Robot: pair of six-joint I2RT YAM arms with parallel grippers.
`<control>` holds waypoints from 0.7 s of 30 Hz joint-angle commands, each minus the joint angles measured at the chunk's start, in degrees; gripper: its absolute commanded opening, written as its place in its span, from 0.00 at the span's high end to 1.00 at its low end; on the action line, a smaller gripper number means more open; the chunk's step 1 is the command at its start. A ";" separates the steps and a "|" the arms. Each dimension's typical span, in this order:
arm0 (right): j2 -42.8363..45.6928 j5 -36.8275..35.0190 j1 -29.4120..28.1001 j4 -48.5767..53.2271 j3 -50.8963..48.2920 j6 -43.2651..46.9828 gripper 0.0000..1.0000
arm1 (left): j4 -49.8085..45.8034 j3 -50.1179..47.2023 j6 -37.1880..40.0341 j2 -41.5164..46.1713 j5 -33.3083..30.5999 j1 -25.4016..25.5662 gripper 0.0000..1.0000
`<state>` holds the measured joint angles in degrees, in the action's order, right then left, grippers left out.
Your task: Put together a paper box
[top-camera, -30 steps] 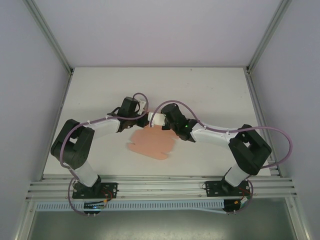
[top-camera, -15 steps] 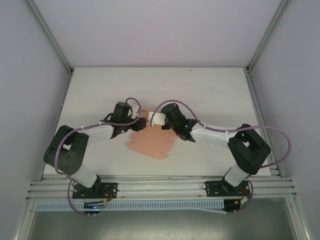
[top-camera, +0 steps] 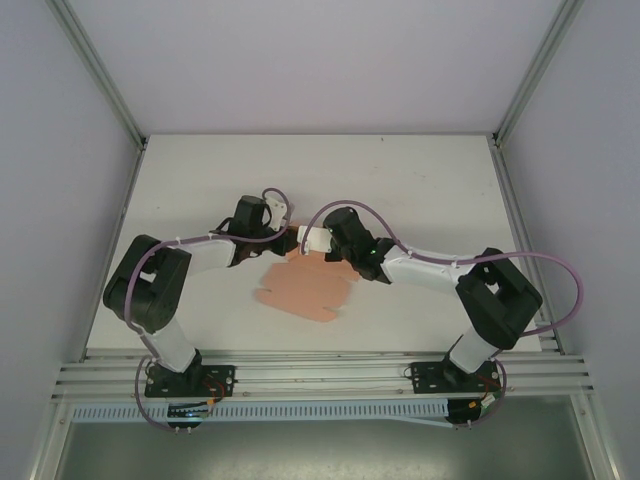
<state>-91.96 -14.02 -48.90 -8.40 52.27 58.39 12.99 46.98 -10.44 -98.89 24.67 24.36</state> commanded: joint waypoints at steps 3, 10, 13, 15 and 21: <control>1.21 0.86 -0.08 0.97 0.38 -0.30 1.00 | -3.13 1.33 0.79 -1.73 0.13 -0.34 0.76; 0.83 0.44 0.20 1.51 0.94 -0.34 1.00 | -3.26 -2.49 -0.02 1.93 -0.89 -0.36 0.70; 0.99 0.57 0.28 1.73 0.90 -0.65 1.00 | -3.31 -3.39 -0.09 3.07 -1.46 -0.32 0.67; 0.87 0.25 0.25 1.90 1.10 -0.58 1.00 | -3.30 -3.55 -0.48 3.34 -1.21 -0.32 0.68; 1.26 1.51 0.14 2.95 1.13 -1.06 1.00 | -1.28 -2.55 -1.92 2.89 -0.84 -0.37 0.69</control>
<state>-91.98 -13.54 -48.75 -7.46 52.29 58.11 10.46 43.59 -11.07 -96.55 23.97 24.32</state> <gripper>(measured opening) 0.057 0.314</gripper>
